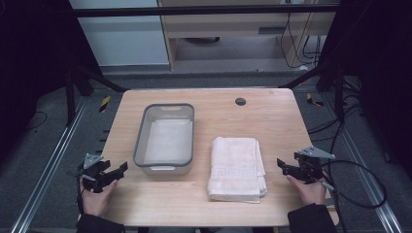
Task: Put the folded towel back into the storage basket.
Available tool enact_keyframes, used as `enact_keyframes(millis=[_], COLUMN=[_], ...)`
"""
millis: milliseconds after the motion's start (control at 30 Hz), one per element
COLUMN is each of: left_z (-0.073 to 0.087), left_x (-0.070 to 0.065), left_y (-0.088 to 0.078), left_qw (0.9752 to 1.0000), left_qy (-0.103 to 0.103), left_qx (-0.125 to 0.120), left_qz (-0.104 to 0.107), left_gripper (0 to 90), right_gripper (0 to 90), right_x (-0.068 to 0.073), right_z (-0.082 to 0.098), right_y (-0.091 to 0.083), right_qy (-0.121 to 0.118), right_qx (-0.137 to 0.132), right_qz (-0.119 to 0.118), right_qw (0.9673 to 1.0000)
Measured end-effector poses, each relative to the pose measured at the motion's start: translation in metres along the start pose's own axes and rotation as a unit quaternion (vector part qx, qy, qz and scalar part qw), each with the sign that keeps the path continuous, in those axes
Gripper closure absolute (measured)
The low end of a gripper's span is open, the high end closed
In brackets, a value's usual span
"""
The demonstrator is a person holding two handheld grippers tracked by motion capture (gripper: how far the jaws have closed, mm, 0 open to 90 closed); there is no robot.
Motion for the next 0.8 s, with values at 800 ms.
enact_keyframes(millis=[800], left_z=[-0.013], left_x=[-0.019], left_y=[-0.021], left_qw=[0.9988], left_qy=[0.006], left_qx=[-0.045], left_qz=[0.021], left_gripper=[30.1], right_gripper=[26.8], right_x=[0.009], right_z=[-0.009], right_y=[-0.010], right_qy=[0.003], right_qx=[-0.017], right_qz=[-0.015], right_qw=[0.9997])
Point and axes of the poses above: each handheld gripper's, and its own axes: y roughly forward along the jaws, z roughly out of its underside, x roughly to its left, the point moved 6 cm from there along y, roughly forward along the jaws
